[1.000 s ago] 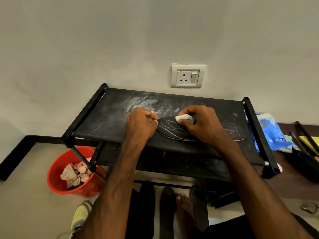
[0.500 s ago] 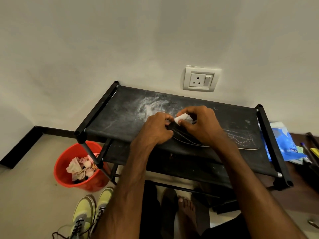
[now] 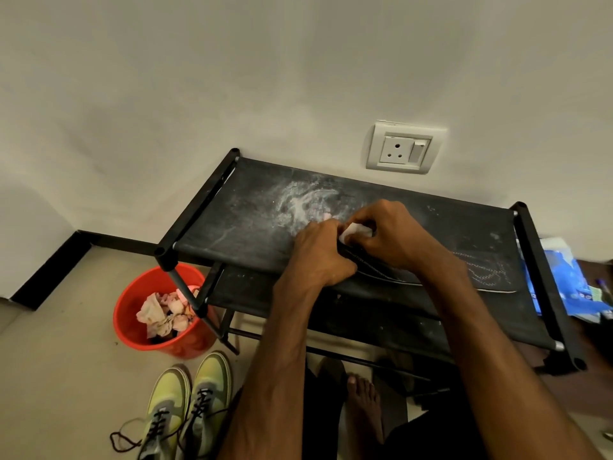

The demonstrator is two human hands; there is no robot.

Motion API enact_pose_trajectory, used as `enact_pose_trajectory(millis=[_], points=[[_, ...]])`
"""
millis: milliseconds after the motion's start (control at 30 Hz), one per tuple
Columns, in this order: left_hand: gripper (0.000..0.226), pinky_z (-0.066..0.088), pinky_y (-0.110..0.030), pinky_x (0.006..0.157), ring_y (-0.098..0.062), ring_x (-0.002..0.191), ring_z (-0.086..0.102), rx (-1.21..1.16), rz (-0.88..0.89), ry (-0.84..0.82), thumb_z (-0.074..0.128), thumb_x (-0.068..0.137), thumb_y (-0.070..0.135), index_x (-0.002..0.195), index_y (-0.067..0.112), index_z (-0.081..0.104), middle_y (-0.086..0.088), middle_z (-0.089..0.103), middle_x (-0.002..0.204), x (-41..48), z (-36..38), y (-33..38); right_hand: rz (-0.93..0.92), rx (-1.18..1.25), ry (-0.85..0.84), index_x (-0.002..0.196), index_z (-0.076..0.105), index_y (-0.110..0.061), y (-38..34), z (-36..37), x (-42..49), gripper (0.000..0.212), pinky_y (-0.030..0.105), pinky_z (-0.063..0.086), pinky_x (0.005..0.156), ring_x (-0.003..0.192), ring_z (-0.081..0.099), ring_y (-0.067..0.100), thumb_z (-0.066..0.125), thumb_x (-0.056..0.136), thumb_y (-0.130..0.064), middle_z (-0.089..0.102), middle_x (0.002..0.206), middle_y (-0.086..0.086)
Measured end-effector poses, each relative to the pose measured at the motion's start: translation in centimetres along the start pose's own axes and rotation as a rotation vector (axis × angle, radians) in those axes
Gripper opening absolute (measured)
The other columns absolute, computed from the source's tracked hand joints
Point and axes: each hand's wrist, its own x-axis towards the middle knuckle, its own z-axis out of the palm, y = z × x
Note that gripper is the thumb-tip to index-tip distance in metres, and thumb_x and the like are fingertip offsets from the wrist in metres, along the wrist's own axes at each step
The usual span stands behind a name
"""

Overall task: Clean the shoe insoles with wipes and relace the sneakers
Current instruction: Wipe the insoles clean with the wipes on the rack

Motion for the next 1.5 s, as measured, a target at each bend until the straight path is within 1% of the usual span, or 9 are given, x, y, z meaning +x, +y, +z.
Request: enact_pose_trajectory(millis=[167,333,667,900,1000,1100,1200,1333,1500], points=[[0.066,0.048,-0.042,0.104,-0.023,0.122,0.053,-0.001,0.003,0.057,0.081,0.066,0.019,0.128,0.026,0.058,-0.002,0.060,0.126,-0.2,0.9,-0.1,-0.092,-0.074,-0.090,0.097,0.081,-0.022,-0.8,-0.1,-1.5,0.013,0.043,0.058,0.068,0.070,0.067,0.014,0.071,0.089,-0.021,0.075,0.082,0.000],[0.060,0.049,-0.042,0.103,-0.023,0.119,0.054,-0.028,0.021,0.044,0.079,0.068,0.022,0.124,0.027,0.061,-0.001,0.062,0.122,-0.3,0.7,-0.5,-0.023,-0.122,0.020,0.093,0.079,-0.036,-0.5,0.0,-0.6,0.025,0.043,0.059,0.067,0.072,0.066,0.010,0.064,0.077,-0.046,0.074,0.083,-0.010],[0.074,0.047,-0.040,0.106,-0.022,0.125,0.051,-0.034,-0.009,0.029,0.086,0.071,0.019,0.137,0.016,0.053,-0.004,0.057,0.131,0.1,0.3,-0.4,-0.061,-0.112,-0.118,0.098,0.078,-0.043,0.0,-0.9,-1.9,0.021,0.039,0.061,0.072,0.078,0.067,0.003,0.076,0.084,-0.028,0.076,0.089,-0.015],[0.078,0.049,-0.032,0.098,-0.021,0.124,0.052,-0.048,-0.047,0.032,0.085,0.072,0.017,0.139,0.016,0.045,-0.002,0.058,0.131,0.2,0.4,-0.1,0.025,-0.198,0.172,0.100,0.079,-0.034,-0.2,0.7,-0.1,0.016,0.042,0.059,0.068,0.078,0.067,0.016,0.071,0.086,-0.036,0.075,0.087,-0.004],[0.079,0.045,-0.027,0.086,-0.021,0.121,0.052,-0.061,-0.065,0.040,0.086,0.073,0.017,0.139,0.014,0.042,-0.002,0.056,0.131,0.0,0.2,-0.1,-0.037,-0.147,0.051,0.098,0.079,-0.036,-0.1,0.5,-0.4,0.015,0.041,0.059,0.071,0.079,0.066,0.009,0.070,0.088,-0.029,0.076,0.090,-0.008],[0.080,0.053,-0.032,0.091,-0.020,0.115,0.057,-0.083,-0.068,0.026,0.088,0.070,0.017,0.137,0.015,0.044,-0.001,0.057,0.126,-0.1,0.0,-0.1,-0.066,-0.101,-0.120,0.100,0.077,-0.041,0.0,0.1,-1.0,0.018,0.042,0.060,0.073,0.079,0.067,0.005,0.070,0.086,-0.034,0.076,0.092,-0.012],[0.077,0.053,-0.033,0.094,-0.020,0.116,0.057,-0.058,-0.054,0.024,0.089,0.069,0.019,0.134,0.015,0.048,-0.001,0.058,0.127,-0.3,-0.2,0.2,-0.034,-0.173,0.000,0.099,0.075,-0.046,-0.2,0.4,-0.7,0.021,0.038,0.057,0.068,0.079,0.066,0.012,0.065,0.081,-0.045,0.075,0.091,-0.012],[0.075,0.049,-0.031,0.095,-0.021,0.119,0.055,-0.043,-0.055,0.048,0.088,0.071,0.020,0.135,0.015,0.049,-0.002,0.059,0.128,-0.3,-0.1,0.4,0.026,-0.196,0.157,0.102,0.078,-0.036,-0.5,0.8,-0.2,0.018,0.038,0.054,0.068,0.085,0.067,0.021,0.070,0.086,-0.034,0.075,0.092,-0.002],[0.082,0.050,-0.035,0.100,-0.018,0.114,0.058,-0.131,-0.076,0.009,0.091,0.069,0.022,0.138,0.013,0.047,0.002,0.061,0.127,-0.5,-0.6,0.2,0.086,0.063,0.375,0.102,0.079,-0.029,0.8,-1.4,-1.6,0.014,0.038,0.060,0.075,0.082,0.068,0.007,0.076,0.088,-0.030,0.071,0.092,-0.014]])
